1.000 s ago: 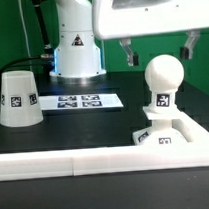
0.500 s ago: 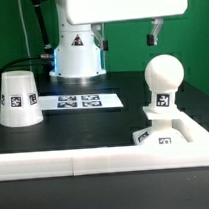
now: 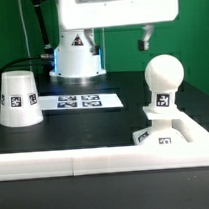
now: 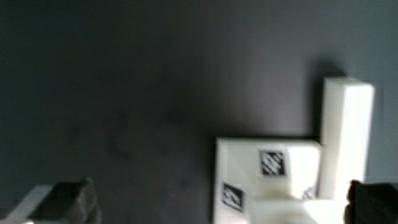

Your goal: Assemble lamp

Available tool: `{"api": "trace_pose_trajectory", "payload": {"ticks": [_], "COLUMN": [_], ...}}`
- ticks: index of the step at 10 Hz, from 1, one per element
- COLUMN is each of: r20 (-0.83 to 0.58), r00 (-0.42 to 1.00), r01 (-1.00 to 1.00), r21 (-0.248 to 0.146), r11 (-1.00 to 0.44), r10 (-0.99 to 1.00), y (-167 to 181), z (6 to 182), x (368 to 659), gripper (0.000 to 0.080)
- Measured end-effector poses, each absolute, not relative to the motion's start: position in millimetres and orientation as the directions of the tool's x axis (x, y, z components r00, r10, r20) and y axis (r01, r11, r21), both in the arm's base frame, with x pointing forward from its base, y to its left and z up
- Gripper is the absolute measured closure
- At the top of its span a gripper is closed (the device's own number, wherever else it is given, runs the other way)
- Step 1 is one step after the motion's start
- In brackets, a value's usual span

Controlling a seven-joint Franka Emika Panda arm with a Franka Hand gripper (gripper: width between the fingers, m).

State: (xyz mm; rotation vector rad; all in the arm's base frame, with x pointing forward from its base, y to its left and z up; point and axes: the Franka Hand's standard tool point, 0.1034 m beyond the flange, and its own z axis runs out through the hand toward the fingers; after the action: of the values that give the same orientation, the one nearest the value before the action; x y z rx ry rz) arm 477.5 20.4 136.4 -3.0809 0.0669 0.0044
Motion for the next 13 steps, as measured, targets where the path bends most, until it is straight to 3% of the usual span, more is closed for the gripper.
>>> {"api": "trace_pose_trajectory", "payload": {"ticks": [4,10,13], "r20": [-0.005,-0.009,-0.010], "r00": [0.999,1.000,0.999], "r01": [-0.045,-0.010,0.048], "r21": [-0.054,-0.048,-0.047], "r11": [-0.998,-0.999,-0.998], "r10": [-0.044,-0.009,0.049], "y": [-38.7,-39.4,-82.4], "z": [130.6,118.4,112.1], "x": [451.5,431.3,417.1], "gripper": [0.0100,0.0100,0.0100]}}
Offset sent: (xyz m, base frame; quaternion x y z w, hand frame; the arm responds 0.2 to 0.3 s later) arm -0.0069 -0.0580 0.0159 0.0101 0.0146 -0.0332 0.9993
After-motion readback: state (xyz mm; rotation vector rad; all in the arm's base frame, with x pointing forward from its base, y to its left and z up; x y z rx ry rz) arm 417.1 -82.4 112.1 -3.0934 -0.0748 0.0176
